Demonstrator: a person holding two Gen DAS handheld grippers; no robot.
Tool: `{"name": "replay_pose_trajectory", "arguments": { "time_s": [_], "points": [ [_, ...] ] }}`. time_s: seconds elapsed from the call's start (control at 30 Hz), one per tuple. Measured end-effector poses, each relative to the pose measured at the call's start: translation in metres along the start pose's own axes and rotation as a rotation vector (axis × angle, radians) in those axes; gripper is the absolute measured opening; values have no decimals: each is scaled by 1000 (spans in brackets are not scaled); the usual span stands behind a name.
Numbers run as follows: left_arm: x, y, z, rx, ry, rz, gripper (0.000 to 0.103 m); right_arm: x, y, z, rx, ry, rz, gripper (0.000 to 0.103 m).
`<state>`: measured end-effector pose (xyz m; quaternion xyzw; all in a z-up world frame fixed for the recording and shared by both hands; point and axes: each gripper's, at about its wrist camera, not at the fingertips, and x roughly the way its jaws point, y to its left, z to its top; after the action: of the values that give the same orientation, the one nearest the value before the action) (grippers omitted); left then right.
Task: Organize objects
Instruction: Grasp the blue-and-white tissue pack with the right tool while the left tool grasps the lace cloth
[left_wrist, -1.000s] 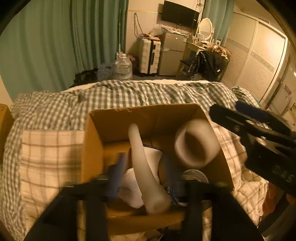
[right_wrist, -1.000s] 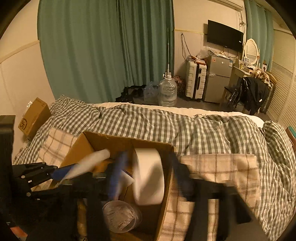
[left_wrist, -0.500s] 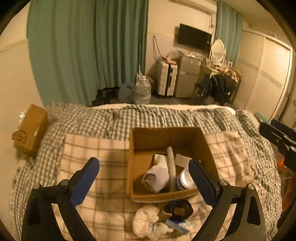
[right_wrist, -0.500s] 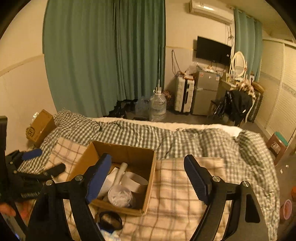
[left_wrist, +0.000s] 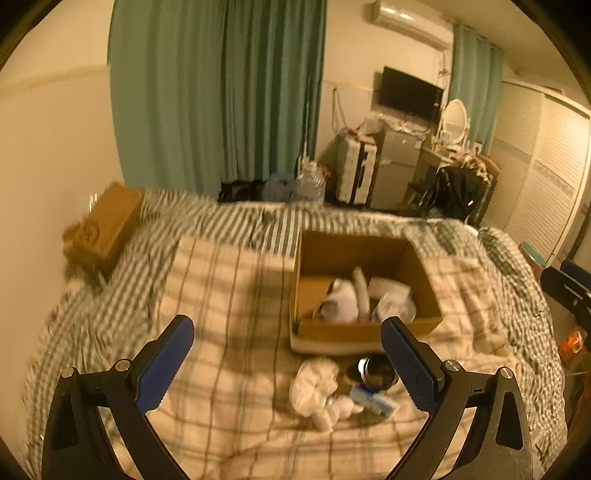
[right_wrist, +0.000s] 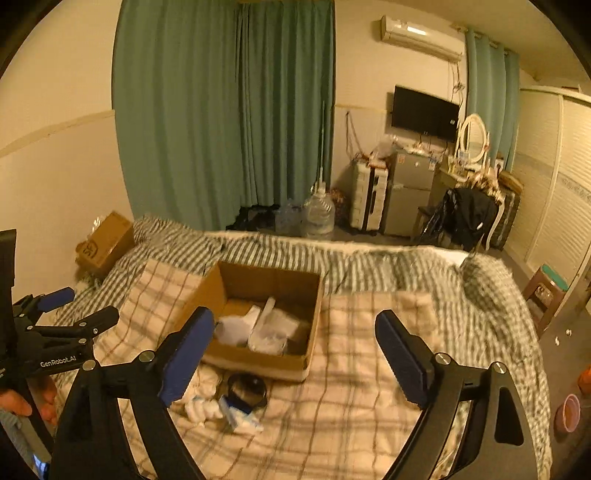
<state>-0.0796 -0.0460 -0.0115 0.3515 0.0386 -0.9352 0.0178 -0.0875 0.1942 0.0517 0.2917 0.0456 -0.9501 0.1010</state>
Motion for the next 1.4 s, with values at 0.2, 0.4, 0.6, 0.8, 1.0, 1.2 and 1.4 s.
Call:
{"name": "replay_pose_trajectory", "arguments": {
  "time_s": [0.2, 0.4, 0.6, 0.8, 1.0, 1.2, 1.4],
  "points": [
    [42, 1, -48, -9, 93, 26, 103, 47, 13, -46, -22, 111, 5, 89],
    [84, -13, -92, 37, 216, 8, 103, 101, 23, -92, -37, 238, 21, 89],
    [116, -14, -114, 27, 347, 12, 103, 145, 37, -135, -63, 386, 70, 89],
    [131, 5, -121, -56, 402, 10, 103, 171, 51, -157, -116, 485, 103, 89],
    [131, -3, -122, -21, 400, -1, 103, 186, 52, -165, -120, 538, 142, 59],
    [134, -15, -114, 28, 384, -4, 103, 168, 47, -155, -106, 463, 137, 37],
    [144, -22, -101, 41, 361, -10, 102, 136, 23, -132, -29, 344, 118, 34]
  ]
}}
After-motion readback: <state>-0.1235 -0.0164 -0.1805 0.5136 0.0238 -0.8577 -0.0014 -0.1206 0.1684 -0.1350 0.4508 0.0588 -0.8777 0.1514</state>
